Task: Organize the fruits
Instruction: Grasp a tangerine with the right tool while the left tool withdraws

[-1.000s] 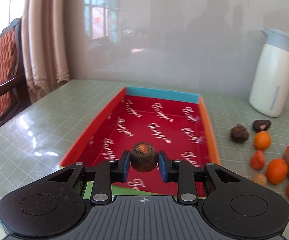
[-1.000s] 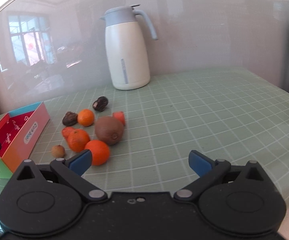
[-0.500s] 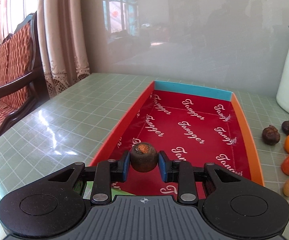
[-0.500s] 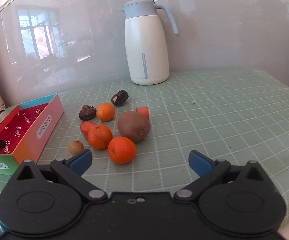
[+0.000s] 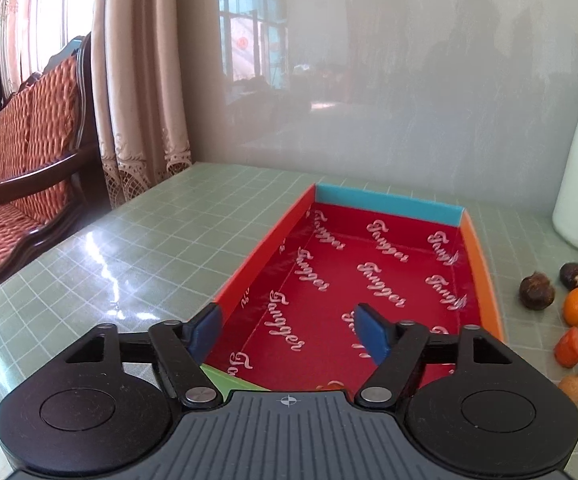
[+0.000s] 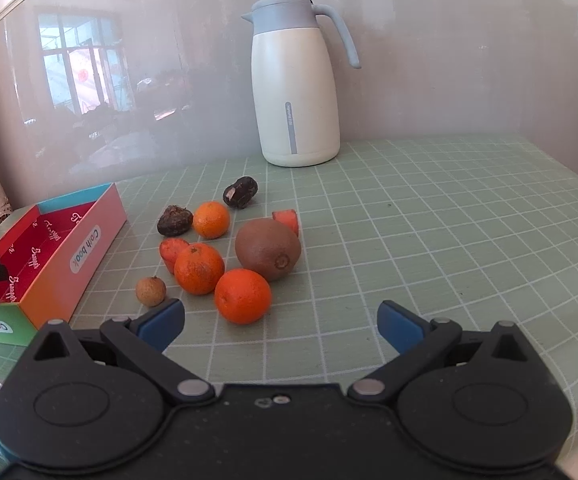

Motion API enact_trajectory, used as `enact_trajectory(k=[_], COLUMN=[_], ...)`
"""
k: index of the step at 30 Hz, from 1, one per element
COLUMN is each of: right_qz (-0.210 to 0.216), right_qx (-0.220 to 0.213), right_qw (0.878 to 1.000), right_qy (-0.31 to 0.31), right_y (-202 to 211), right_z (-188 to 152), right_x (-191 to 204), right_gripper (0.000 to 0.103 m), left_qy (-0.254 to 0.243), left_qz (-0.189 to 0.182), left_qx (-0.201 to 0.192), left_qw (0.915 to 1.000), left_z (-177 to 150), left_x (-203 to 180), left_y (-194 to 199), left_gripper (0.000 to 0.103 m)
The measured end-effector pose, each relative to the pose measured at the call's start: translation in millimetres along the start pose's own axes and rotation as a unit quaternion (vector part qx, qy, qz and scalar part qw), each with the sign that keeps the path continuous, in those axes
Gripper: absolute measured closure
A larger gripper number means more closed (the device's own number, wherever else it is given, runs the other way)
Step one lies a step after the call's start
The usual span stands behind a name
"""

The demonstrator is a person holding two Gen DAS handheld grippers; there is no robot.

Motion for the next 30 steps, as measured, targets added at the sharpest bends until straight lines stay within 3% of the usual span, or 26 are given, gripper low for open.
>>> enact_trajectory(k=[3,10,22,25,27,30], right_qz=[0.004,-0.011,-0.025,-0.023,-0.023,-0.017], right_qx=[0.000,-0.002,0.013,0.020,0.023,0.032], right_qw=[1.000,1.000,0.999,0.999,0.999,0.998], right_qy=[0.004,0.023,0.044,0.043,0.043,0.042], right_y=[-1.0,-4.2,-25.5,-31.6,-34.3,-39.5], right_z=[-0.5,-0.8,11.5,14.0,15.1,16.4], right_x=[1.8,7.2,21.8,23.5,24.3,25.4], right_gripper=[0.000,0.000,0.001,0.008,0.021,0.031], left_qy=[0.006,0.032,0.065,0.066,0.069,0.075], left_qz=[0.014,0.031,0.029,0.032,0.031,0.028], left_qx=[-0.030,-0.061,-0.040,-0.043,-0.041,-0.036], left_qw=[0.9994,0.9972,0.9966,0.9964,0.9963,0.9962], left_z=[-4.1,-9.9,-33.3,-34.7,-35.3,-35.0], left_x=[6.9,42.5,84.9,88.5,90.5,92.6], left_y=[17.2,43.5,46.1,45.7,44.2,42.1], left_gripper=[0.009,0.003,0.000,0.000,0.000,0.000])
Point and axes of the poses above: each gripper's, at about its wrist camera, not at the fingertips, and y roughly against the way its jaws point, x to its left, z to its top, the point moved 1 cm from there along -y, roughly the way its jaws point, and after that the axes turned 13 degrees about x, right-handed, at the moved point
